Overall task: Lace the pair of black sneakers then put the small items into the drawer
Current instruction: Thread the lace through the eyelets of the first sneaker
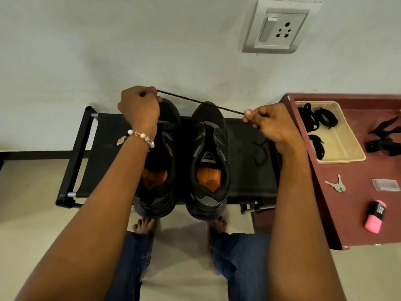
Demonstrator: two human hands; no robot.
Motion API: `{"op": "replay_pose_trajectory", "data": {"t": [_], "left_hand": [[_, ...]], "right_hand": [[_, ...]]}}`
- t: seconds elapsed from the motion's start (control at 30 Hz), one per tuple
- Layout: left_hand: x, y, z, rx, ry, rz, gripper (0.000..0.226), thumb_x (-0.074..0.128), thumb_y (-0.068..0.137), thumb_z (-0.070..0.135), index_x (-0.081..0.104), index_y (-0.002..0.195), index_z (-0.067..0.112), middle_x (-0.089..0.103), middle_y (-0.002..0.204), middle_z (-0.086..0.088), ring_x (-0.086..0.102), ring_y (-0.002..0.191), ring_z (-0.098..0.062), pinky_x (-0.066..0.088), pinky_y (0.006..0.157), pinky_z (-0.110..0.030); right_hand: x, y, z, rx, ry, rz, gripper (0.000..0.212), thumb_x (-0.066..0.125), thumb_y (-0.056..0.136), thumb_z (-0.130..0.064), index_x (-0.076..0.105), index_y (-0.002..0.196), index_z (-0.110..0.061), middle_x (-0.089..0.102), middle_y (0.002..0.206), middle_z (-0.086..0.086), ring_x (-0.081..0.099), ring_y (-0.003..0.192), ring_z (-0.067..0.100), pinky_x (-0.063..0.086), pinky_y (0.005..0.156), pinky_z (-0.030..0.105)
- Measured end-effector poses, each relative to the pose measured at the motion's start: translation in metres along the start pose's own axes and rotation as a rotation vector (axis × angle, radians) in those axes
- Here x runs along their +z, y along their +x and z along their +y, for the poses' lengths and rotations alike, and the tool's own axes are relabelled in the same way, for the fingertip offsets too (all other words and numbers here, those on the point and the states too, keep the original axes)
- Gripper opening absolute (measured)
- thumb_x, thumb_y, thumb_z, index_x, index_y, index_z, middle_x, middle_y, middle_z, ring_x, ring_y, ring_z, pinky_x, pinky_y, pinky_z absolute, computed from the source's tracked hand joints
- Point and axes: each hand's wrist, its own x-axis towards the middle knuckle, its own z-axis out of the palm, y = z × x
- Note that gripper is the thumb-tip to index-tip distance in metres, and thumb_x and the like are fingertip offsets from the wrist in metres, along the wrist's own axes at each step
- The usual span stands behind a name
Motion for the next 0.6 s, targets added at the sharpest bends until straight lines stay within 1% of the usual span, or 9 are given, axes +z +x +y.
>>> {"op": "replay_pose_trajectory", "data": {"t": [0.07, 0.13, 0.2, 0.23, 0.3, 0.37, 0.43, 0.53, 0.6], "left_hand": [[-0.001, -0.005, -0.002, 0.223, 0.255, -0.06, 0.021, 0.061, 0.087, 0.016, 0.074, 0.102, 0.018, 0.073, 0.1, 0.002, 0.066, 0.097, -0.014, 0.051, 0.09, -0.026], [0.008, -0.02, 0.005, 0.436, 0.352, -0.297, 0.032, 0.067, 0.086, 0.025, 0.067, 0.118, 0.024, 0.066, 0.121, 0.005, 0.058, 0.113, -0.012, 0.044, 0.097, -0.023], [0.021, -0.042, 0.013, 0.548, 0.343, -0.582, 0.039, 0.071, 0.085, 0.027, 0.066, 0.123, 0.023, 0.065, 0.124, 0.004, 0.057, 0.114, -0.008, 0.039, 0.093, -0.008], [0.026, -0.051, 0.014, 0.583, 0.337, -0.69, 0.035, 0.072, 0.085, 0.025, 0.068, 0.12, 0.021, 0.068, 0.119, 0.003, 0.06, 0.11, -0.007, 0.038, 0.089, -0.004], [0.031, -0.06, 0.01, 0.59, 0.29, -0.765, 0.021, 0.07, 0.086, 0.018, 0.074, 0.106, 0.015, 0.075, 0.096, 0.0, 0.069, 0.09, -0.006, 0.048, 0.084, -0.012], [0.03, -0.057, 0.005, 0.526, 0.224, -0.721, 0.012, 0.067, 0.088, 0.015, 0.076, 0.096, 0.011, 0.074, 0.077, 0.0, 0.069, 0.07, -0.004, 0.052, 0.074, -0.016], [0.027, -0.05, 0.007, 0.403, 0.165, -0.605, 0.011, 0.064, 0.091, 0.014, 0.076, 0.091, 0.012, 0.072, 0.07, 0.0, 0.063, 0.057, -0.003, 0.049, 0.06, -0.013], [0.016, -0.031, 0.01, 0.087, -0.032, -0.295, 0.017, 0.06, 0.09, 0.007, 0.075, 0.084, 0.013, 0.071, 0.068, -0.001, 0.056, 0.045, -0.001, 0.042, 0.042, -0.017], [0.006, -0.017, 0.006, -0.069, -0.132, -0.12, 0.02, 0.057, 0.089, 0.003, 0.076, 0.084, 0.011, 0.072, 0.071, -0.003, 0.056, 0.044, -0.002, 0.043, 0.044, -0.018]], "right_hand": [[0.003, 0.001, -0.005, -0.008, -0.013, -0.015, 0.026, 0.064, 0.094, -0.027, 0.074, 0.08, -0.008, 0.072, 0.085, 0.014, 0.054, 0.068, 0.006, 0.047, 0.074, 0.025], [0.013, -0.001, -0.019, -0.044, 0.006, -0.066, 0.028, 0.063, 0.095, -0.025, 0.074, 0.083, -0.002, 0.069, 0.076, 0.008, 0.052, 0.06, -0.001, 0.045, 0.068, 0.02], [0.024, -0.003, -0.03, -0.08, 0.043, -0.107, 0.029, 0.062, 0.095, -0.024, 0.073, 0.083, 0.0, 0.06, 0.061, -0.002, 0.047, 0.05, -0.003, 0.039, 0.059, 0.014], [0.028, -0.004, -0.034, -0.092, 0.065, -0.127, 0.03, 0.062, 0.095, -0.024, 0.071, 0.078, -0.001, 0.055, 0.057, -0.003, 0.045, 0.048, -0.002, 0.037, 0.054, 0.012], [0.032, -0.005, -0.037, -0.11, 0.099, -0.159, 0.031, 0.062, 0.095, -0.022, 0.067, 0.071, -0.005, 0.052, 0.054, -0.001, 0.043, 0.045, -0.001, 0.036, 0.05, 0.012], [0.031, -0.005, -0.035, -0.099, 0.107, -0.161, 0.028, 0.064, 0.094, -0.022, 0.069, 0.074, -0.004, 0.053, 0.055, 0.0, 0.043, 0.045, -0.001, 0.036, 0.049, 0.011], [0.024, -0.004, -0.028, -0.065, 0.123, -0.142, 0.025, 0.065, 0.093, -0.02, 0.071, 0.081, 0.001, 0.056, 0.054, -0.005, 0.047, 0.046, -0.004, 0.037, 0.051, 0.008], [0.011, -0.003, -0.012, -0.027, 0.109, -0.088, 0.022, 0.065, 0.093, -0.02, 0.072, 0.08, -0.004, 0.063, 0.065, -0.003, 0.048, 0.053, -0.003, 0.039, 0.055, 0.008], [0.004, -0.002, -0.002, -0.006, 0.051, -0.049, 0.022, 0.065, 0.093, -0.022, 0.074, 0.083, -0.003, 0.066, 0.072, -0.002, 0.048, 0.058, 0.002, 0.042, 0.06, 0.012]]}}
